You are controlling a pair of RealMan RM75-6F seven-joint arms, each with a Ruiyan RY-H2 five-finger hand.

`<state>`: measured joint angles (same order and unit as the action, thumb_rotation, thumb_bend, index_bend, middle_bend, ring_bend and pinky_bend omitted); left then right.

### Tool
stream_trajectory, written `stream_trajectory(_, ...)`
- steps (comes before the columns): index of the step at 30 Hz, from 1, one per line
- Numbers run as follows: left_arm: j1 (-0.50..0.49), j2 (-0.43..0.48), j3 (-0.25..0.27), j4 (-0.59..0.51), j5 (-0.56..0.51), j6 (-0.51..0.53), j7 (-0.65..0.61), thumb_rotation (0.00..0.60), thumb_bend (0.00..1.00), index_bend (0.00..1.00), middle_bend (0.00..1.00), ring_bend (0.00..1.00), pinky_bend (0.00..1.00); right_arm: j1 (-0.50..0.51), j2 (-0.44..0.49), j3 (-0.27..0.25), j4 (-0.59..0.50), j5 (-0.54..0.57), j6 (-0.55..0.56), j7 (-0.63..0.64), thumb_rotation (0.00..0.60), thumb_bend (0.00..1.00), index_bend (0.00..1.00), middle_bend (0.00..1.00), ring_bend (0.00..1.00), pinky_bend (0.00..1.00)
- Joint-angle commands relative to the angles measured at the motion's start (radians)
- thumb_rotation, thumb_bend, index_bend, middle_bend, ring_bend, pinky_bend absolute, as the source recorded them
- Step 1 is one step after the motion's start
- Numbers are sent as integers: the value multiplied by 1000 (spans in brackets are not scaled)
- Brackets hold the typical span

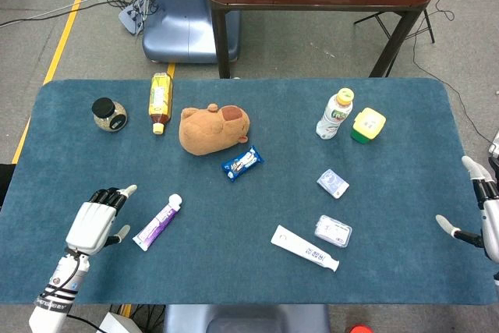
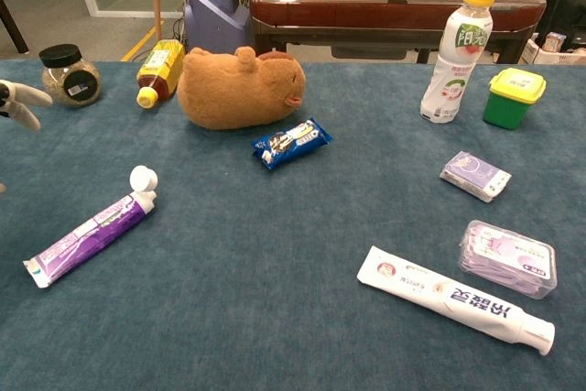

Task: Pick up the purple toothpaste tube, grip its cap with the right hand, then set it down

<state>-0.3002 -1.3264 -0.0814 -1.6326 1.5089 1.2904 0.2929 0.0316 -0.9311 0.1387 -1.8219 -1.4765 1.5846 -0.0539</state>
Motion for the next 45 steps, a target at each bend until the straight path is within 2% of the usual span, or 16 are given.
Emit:
stream_trajectory(1,-13,-35,2,22,-15,-18,13,600,205,96,231,190,206,-7,-2,-4,2,1,8,5,600,122,89,171,40,0)
stream_trajectory(7,-26,-103,7,61,-39,-33,37,596,188,62,209,181,206,-26,-3,-15,11,5,21,24,600,122,89,171,40,0)
stream_trajectory(21,-46,-206,25,134,-62,-58,67,504,169,18,179,171,206,-43,-1,-26,18,10,26,42,600,122,89,171,40,0)
stream_trajectory(36,-65,-296,18,280,-95,-76,52,504,168,1,169,169,206,-50,5,-29,10,14,22,47,600,122,89,171,40,0)
stream_trajectory(45,-85,-300,-4,338,-115,-84,53,551,168,2,169,169,206,-58,6,-30,7,15,31,46,600,123,89,171,40,0)
